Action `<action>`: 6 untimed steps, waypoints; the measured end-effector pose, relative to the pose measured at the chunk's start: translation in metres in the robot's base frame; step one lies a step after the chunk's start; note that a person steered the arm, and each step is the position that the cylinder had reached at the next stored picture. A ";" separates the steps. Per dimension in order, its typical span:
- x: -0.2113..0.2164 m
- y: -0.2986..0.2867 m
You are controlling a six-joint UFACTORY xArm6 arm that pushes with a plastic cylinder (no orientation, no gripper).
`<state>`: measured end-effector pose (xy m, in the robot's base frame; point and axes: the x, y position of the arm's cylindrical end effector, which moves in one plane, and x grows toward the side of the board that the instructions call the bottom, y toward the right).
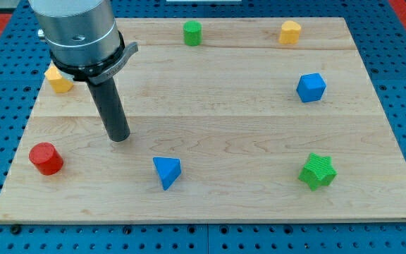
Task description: Slide your hand to the bottom right corner
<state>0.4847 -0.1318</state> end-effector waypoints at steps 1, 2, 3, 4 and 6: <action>-0.009 0.045; -0.014 0.154; -0.014 0.163; -0.014 0.167; -0.014 0.248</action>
